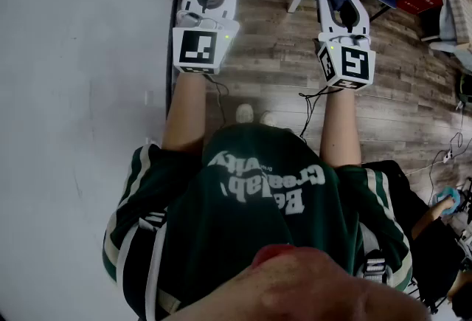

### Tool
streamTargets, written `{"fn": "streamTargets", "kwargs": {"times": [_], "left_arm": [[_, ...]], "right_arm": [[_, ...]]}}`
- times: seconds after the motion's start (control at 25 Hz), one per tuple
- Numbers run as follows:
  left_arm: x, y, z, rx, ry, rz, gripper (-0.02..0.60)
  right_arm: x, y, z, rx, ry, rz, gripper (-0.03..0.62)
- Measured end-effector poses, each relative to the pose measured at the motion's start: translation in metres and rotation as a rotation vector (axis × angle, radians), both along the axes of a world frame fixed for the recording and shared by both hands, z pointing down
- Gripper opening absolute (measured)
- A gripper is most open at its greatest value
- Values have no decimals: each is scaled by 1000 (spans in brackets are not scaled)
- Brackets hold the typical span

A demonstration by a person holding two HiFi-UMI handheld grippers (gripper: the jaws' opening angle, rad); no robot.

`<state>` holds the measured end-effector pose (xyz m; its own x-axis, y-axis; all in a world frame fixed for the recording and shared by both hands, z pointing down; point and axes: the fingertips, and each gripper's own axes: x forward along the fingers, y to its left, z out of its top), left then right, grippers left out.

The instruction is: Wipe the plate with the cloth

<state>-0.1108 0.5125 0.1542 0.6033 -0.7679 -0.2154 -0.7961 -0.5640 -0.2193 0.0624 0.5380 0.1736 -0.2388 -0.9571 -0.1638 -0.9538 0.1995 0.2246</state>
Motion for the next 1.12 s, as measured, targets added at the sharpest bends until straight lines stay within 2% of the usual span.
{"fn": "streamTargets", "kwargs": {"times": [0.72,1.12], "left_arm": [[-10,3,6,-24,0,-3,3],[-29,-8,15,-22,2,14,3]], "right_arm": [[-4,5,3,-10,-22,5,118],[-27,-3,14,-21,-14,15,118]]}}
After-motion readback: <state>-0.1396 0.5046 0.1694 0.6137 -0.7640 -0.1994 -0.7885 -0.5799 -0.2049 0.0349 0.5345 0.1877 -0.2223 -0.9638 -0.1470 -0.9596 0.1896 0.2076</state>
